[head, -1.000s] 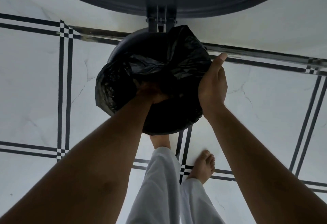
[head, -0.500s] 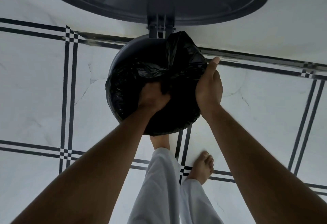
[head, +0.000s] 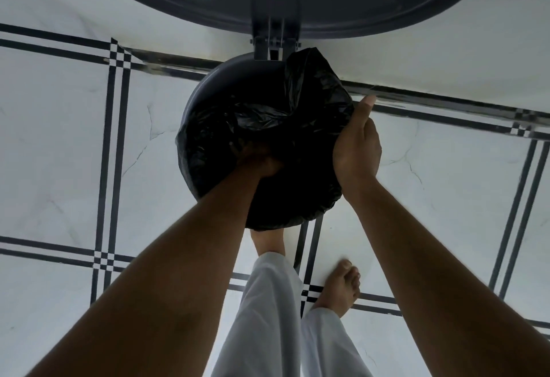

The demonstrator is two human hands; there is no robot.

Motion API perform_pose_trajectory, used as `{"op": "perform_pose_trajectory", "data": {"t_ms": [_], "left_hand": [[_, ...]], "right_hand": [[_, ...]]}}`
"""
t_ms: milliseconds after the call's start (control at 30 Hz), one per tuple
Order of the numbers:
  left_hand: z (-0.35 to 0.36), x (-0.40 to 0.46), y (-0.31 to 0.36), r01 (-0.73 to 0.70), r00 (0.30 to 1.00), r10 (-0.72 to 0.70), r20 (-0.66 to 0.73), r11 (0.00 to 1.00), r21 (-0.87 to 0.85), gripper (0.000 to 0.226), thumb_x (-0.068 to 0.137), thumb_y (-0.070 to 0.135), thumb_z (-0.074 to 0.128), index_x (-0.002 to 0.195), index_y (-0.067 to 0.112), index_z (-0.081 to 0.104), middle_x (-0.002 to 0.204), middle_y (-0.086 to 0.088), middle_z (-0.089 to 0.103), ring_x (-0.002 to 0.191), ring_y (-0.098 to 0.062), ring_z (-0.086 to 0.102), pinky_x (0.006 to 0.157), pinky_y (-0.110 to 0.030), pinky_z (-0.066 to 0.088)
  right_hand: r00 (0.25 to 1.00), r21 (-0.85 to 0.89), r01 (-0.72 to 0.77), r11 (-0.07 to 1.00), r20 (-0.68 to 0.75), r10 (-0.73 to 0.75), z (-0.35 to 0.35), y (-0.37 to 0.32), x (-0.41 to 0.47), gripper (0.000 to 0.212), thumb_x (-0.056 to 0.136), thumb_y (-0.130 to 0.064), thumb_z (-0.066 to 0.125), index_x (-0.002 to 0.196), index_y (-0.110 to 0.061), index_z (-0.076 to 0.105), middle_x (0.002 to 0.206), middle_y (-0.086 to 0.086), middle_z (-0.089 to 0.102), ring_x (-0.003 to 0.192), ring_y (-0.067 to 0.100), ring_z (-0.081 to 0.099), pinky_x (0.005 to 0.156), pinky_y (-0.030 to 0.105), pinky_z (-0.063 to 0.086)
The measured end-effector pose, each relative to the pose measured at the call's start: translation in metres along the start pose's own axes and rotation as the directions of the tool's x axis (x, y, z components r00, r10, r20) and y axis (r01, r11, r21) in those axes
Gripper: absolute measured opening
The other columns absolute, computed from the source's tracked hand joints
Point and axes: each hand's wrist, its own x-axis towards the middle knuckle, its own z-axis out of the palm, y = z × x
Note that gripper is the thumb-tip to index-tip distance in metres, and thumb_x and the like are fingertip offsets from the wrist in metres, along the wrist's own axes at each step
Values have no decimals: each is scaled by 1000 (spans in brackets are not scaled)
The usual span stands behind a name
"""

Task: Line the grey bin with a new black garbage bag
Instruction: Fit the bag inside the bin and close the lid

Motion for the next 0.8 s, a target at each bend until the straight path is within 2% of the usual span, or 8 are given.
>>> {"op": "perform_pose_trajectory", "data": {"t_ms": [67,167,233,333,433,600,700,800], "left_hand": [[-30,-62,15,-53,995,50,-85,998,-32,81,98,64,59,164,17,49,169,-23,47,159,-43,40,133,-56,28],[-55,-136,17,-232,943,170,-286,952,-199,29,102,36,64,123,22,79,115,-11,81,112,-36,76,99,-44,62],[-65,-176,7,-388,803,254,-539,909,-150,19,105,38,62,109,25,75,97,1,78,88,-24,75,79,-41,64],[-82,-191,-9,-354,521,349,-779,919,175,37,104,39,66,136,20,64,123,-13,65,106,-30,65,87,-47,58],[-98,-171,-25,-122,589,364,-722,922,367,51,103,39,69,149,19,60,134,-23,56,116,-41,57,95,-53,50],[-113,-156,-39,-200,557,435,-707,897,395,20,104,26,66,113,12,79,128,-19,58,116,-40,55,101,-54,46],[-120,-166,-32,-311,533,314,-785,936,163,15,105,20,60,114,13,70,125,-17,61,117,-38,57,98,-51,46],[-142,-173,-29,-385,478,-122,-870,861,-333,15,107,15,51,118,12,61,116,-4,66,105,-22,64,96,-46,52]], "right_hand": [[1000,-25,-1,1000,24,1,-4,-5,-5,87,109,-77,8,141,-24,69,133,-1,74,129,26,64,118,49,45],[995,-57,-42,997,90,47,-13,-15,-10,89,109,-77,6,158,-22,56,156,6,64,146,30,55,125,50,39],[991,-76,-67,995,111,76,-19,-19,-13,91,108,-78,6,164,-21,49,163,8,58,152,33,51,127,52,36],[991,-57,-72,996,105,78,-28,-23,-16,88,110,-76,9,167,-20,45,164,10,56,152,33,51,124,50,37],[990,-22,-84,996,113,86,-35,-22,-20,84,111,-75,12,168,-21,44,165,9,56,152,32,51,122,49,38],[974,-23,-160,987,157,161,-37,-11,-22,92,105,-82,9,162,-25,53,157,8,63,146,33,57,123,53,45],[964,12,-199,980,184,194,-35,-4,-21,92,105,-82,9,159,-26,57,152,6,66,142,30,59,116,48,49],[950,38,-231,972,222,217,-37,-4,-25,83,111,-74,10,159,-27,59,141,0,65,132,23,59,101,38,45]]}}
